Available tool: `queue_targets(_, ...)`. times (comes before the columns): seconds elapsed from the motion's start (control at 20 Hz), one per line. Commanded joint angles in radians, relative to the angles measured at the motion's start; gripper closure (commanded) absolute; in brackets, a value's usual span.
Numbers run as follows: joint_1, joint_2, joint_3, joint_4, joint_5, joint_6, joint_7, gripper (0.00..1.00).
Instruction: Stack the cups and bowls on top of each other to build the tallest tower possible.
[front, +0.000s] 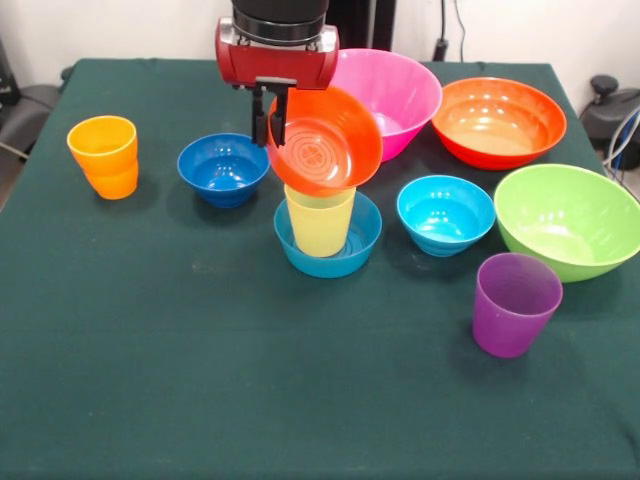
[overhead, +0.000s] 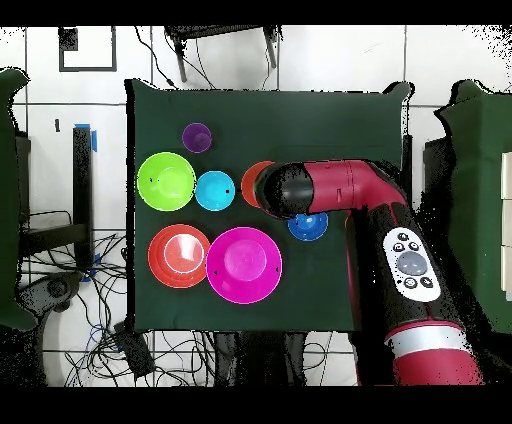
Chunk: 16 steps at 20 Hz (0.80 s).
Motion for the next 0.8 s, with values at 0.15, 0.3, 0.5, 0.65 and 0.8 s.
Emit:
queue_targets(0.15, 0.032, 0.063, 0.0, -0.038, -0.014, -0.024, 0.046, 1.0)
queue_targets(0.3, 0.032, 0.064, 0.001, -0.039, -0.012, -0.022, 0.045, 1.0)
queue_targets(0.5, 0.033, 0.064, 0.001, -0.038, -0.013, -0.028, 0.048, 1.0)
queue_targets(0.65, 0.031, 0.065, 0.002, -0.04, -0.011, -0.022, 0.043, 1.0)
queue_targets(0.8, 0.029, 0.064, 0.004, -0.036, -0.012, -0.034, 0.043, 1.0)
